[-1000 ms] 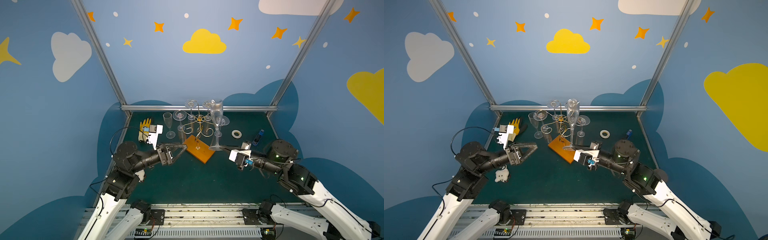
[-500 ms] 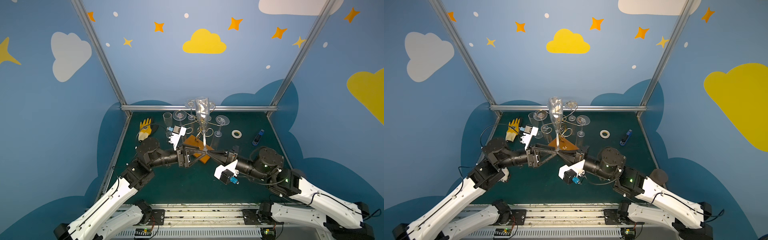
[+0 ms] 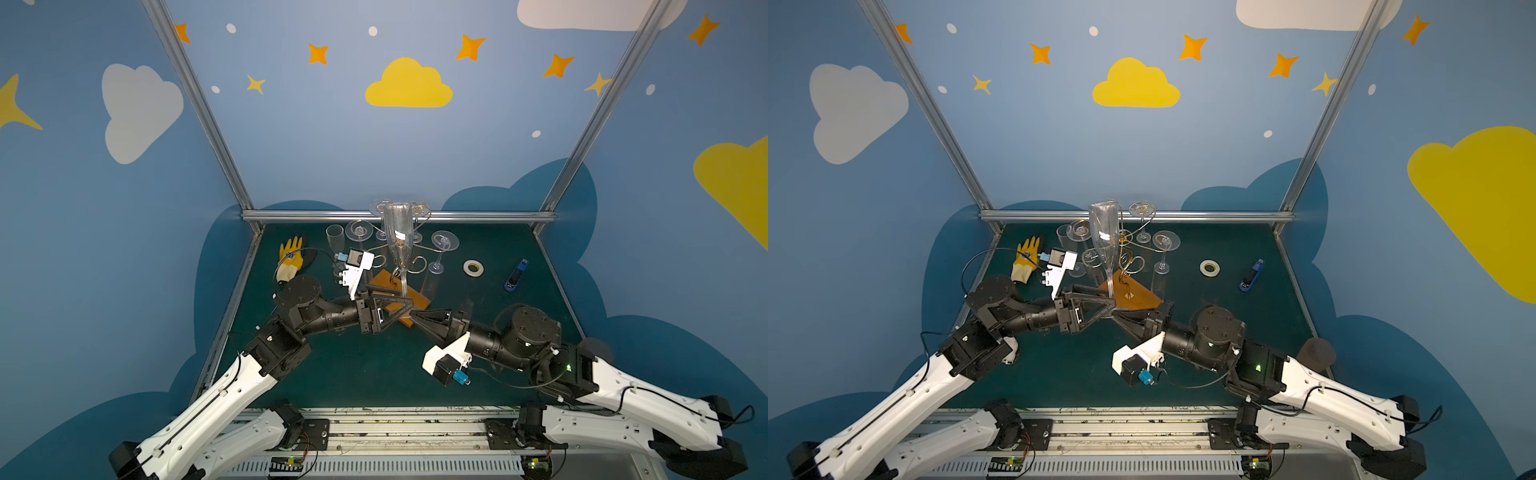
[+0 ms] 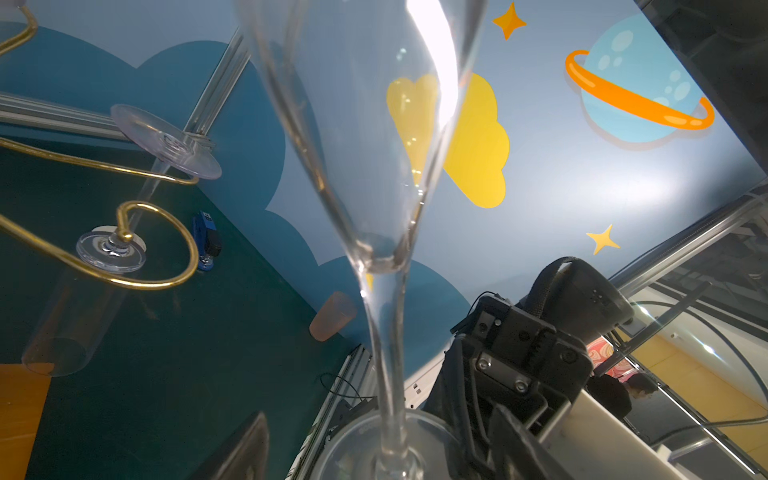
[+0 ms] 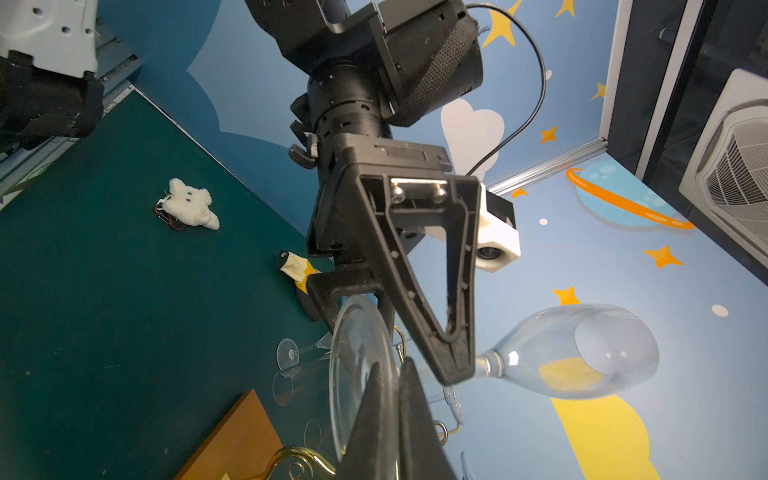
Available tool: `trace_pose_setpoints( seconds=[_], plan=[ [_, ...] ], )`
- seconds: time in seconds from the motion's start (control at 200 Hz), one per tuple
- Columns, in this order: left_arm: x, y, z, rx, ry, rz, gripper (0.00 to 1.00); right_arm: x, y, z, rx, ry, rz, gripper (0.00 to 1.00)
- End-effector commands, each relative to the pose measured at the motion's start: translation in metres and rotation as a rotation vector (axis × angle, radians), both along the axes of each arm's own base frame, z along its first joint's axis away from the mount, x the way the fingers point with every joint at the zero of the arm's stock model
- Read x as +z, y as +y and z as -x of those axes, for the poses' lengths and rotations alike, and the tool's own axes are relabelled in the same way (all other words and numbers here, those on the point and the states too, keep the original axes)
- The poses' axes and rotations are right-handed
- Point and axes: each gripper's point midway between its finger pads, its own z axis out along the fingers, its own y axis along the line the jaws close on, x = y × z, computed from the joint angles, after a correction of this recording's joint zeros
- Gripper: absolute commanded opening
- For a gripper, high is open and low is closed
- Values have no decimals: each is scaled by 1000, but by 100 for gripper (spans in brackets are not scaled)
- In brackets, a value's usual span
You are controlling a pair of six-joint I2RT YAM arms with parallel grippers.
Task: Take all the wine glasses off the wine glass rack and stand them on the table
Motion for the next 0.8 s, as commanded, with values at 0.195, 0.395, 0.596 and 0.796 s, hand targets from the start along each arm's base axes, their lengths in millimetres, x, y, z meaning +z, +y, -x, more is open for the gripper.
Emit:
trace_pose_setpoints(
  seconds=[0.195, 0.395, 0.596, 0.796],
  plan=[
    [16, -3, 3, -17, -42, 41, 53, 12, -1, 3, -18, -62, -54, 0],
    [16, -2, 3, -11, -43, 41, 40, 8, 3, 6, -13, -65, -45, 0],
    [15, -1, 4, -10, -41, 43, 33, 4, 5, 10, 0, -59, -30, 0],
    [14, 0, 4, -10, -36, 44, 24, 0, 7, 9, -5, -68, -18, 0]
  ],
)
